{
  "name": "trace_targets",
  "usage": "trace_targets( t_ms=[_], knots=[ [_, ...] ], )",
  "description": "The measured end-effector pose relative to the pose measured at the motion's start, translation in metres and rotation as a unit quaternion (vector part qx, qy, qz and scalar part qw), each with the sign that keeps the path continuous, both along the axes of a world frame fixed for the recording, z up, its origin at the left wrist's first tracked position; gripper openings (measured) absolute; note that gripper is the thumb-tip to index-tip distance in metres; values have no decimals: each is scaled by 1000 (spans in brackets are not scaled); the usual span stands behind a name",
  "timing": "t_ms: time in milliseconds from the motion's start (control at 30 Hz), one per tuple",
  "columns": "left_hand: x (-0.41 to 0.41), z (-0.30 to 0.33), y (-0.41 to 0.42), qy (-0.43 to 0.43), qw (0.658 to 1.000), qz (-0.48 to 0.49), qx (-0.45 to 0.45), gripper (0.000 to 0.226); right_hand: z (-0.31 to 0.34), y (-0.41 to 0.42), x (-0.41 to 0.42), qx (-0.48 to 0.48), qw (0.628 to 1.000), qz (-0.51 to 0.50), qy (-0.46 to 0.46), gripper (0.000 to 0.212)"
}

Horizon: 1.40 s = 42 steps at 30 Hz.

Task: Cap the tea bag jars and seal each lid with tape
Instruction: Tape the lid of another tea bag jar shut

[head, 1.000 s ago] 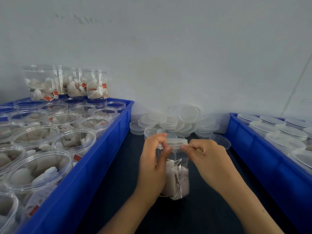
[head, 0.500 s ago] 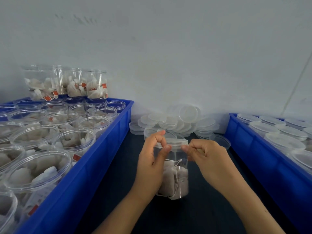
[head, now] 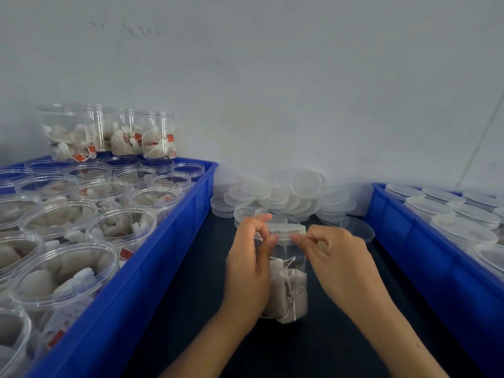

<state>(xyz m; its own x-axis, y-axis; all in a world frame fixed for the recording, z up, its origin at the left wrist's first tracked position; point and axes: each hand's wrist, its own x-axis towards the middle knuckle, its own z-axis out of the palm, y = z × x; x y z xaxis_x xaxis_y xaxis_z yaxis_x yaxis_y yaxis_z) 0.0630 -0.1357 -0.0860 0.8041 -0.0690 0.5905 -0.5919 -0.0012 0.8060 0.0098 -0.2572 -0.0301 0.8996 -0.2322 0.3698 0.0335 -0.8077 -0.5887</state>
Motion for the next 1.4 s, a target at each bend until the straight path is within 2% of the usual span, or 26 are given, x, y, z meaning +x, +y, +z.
trace_targets(
  t_ms=[133, 267, 367, 467, 600, 700, 800, 900, 1200, 1300, 1400],
  knots=[
    [-3, -3, -2, 17, 1000, -2, -20, 10, -2, 2, 0, -5, 1000, -17, -7, 37],
    [-2, -4, -1, 66, 989, -53, -119, 35, -5, 2, -3, -2, 1000, -23, -17, 37],
    [-2, -7, -3, 103, 987, -101, -78, 46, -5, 5, -3, -13, 999, -27, -24, 36],
    [1, -10, -5, 104, 988, -107, -39, 58, -6, 5, -4, -14, 999, -25, -27, 36],
    [6, -11, -1, 92, 990, -98, -38, 51, -6, 3, -8, -15, 1000, 1, -12, 34],
    [8, -12, 1, 85, 991, -93, -32, 49, -3, -2, -10, -108, 994, 11, 19, 30],
    [12, -10, 7, 68, 994, -79, 7, 52, 1, -6, -11, -215, 973, 2, 83, 12],
    [19, -9, 14, 56, 995, -86, 8, 51, 0, -5, -12, -268, 959, 5, 90, 22],
    [26, -5, 27, 54, 984, -170, -17, 48, -2, -16, -13, -192, 973, 34, 122, 32],
    [26, -4, 28, 68, 979, -193, -27, 57, -3, -16, -11, -191, 974, 39, 114, 33],
    [25, -5, 27, 113, 970, -207, -56, 75, -5, -16, -9, -172, 976, 45, 127, 35]
  ],
)
